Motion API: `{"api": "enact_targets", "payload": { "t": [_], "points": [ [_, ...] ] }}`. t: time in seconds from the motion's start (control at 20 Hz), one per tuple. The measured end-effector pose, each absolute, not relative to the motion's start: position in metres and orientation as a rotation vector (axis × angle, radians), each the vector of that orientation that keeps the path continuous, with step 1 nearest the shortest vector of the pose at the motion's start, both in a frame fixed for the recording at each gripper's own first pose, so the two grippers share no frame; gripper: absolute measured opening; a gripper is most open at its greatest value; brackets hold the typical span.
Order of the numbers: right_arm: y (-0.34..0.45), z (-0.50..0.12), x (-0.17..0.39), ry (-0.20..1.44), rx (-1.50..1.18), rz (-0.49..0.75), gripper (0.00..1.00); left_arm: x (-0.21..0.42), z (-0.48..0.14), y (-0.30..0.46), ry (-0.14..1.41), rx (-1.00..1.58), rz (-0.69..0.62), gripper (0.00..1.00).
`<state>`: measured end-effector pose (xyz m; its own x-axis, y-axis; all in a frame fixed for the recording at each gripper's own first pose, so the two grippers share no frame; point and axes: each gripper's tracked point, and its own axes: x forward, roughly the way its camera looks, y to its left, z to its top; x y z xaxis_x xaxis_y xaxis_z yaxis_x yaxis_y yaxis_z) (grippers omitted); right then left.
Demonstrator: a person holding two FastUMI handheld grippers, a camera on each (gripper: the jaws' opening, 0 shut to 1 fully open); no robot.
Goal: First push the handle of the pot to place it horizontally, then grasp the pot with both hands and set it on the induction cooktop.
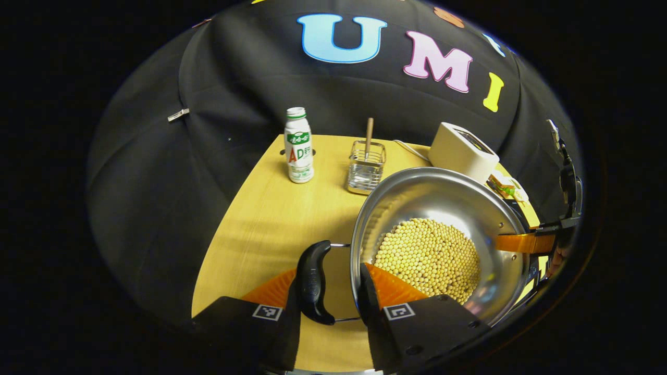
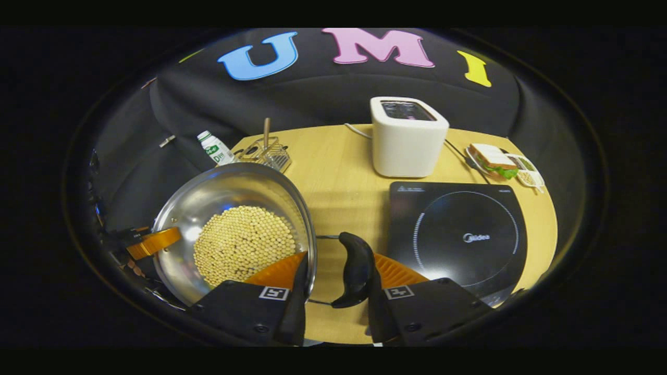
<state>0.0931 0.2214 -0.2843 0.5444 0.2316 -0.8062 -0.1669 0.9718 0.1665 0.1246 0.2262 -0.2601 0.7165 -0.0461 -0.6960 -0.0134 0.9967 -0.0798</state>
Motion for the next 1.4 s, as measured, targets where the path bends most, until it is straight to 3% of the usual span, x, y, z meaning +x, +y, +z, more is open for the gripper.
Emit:
{"api": "enact_targets", "payload": {
  "t": [0.65,1.4],
  "points": [
    [0.069,-0.257,0.096,0.935,0.138,0.117,0.51,0.149,-0.224,0.078,0.759,-0.032,-0.136,0.56],
    [-0.071,-0.283,0.119,0.970,0.149,0.051,0.51,0.180,-0.250,-0.069,0.791,-0.033,-0.203,0.56]
  ]
}}
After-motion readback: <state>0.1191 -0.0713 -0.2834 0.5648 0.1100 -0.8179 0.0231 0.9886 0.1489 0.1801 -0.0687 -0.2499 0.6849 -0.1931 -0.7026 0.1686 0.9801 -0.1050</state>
